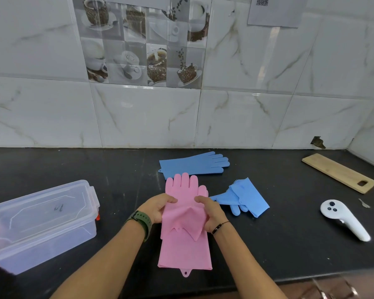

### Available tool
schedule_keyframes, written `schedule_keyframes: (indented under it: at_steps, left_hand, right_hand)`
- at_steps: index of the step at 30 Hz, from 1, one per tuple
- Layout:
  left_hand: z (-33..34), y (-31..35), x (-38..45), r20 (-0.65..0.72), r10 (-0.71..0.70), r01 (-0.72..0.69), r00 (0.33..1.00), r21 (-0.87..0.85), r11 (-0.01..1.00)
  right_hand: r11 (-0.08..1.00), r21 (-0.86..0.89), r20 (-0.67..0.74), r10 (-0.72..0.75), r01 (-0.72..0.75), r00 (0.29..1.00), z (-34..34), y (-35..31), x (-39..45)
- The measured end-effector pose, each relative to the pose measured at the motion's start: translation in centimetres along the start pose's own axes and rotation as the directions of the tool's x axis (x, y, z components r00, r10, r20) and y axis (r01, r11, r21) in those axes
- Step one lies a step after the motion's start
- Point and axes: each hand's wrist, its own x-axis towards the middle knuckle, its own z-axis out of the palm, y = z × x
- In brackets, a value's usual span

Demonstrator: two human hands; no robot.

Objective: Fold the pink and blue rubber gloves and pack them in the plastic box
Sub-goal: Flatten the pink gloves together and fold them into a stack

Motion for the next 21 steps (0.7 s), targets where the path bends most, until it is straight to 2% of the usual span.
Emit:
schedule_keyframes:
  at_steps: [6,9,12,15,18,21]
  left_hand:
    - [1.3,-0.7,-2.5,-0.054,0.045,-0.037,0.998,0.145,0.989]
    - [4.0,-1.6,-4.8,-0.066,0.224,-0.200,0.972,0.256,0.946]
    - [3.3,-2.3,-3.9,-0.051,0.215,-0.183,0.975,0.356,0.916]
    - [1.3,-2.8,-2.9,-0.114,0.116,-0.074,0.987,0.322,0.944]
    - [1.1,-3.4,-2.4,-0.132,0.172,-0.113,0.976,0.367,0.923]
    - [1.9,-3.7,-1.1,-0.103,0.268,-0.201,0.958,0.423,0.884]
  right_hand:
    - [0.986,-0.157,-0.056,-0.068,0.058,0.996,-0.9,1.8,-0.2]
    - [0.980,-0.179,-0.056,-0.093,0.082,0.994,-1.5,2.8,0.1]
    - [0.961,-0.245,-0.077,-0.153,0.130,0.985,-1.8,3.3,0.1]
    - [0.911,-0.376,-0.086,-0.215,0.168,0.973,-2.0,3.7,-0.1]
    - [0.845,-0.499,-0.078,-0.262,0.189,0.962,-2.4,4.0,-0.2]
    - [0.812,-0.548,-0.074,-0.286,0.201,0.955,-2.6,4.3,-0.4]
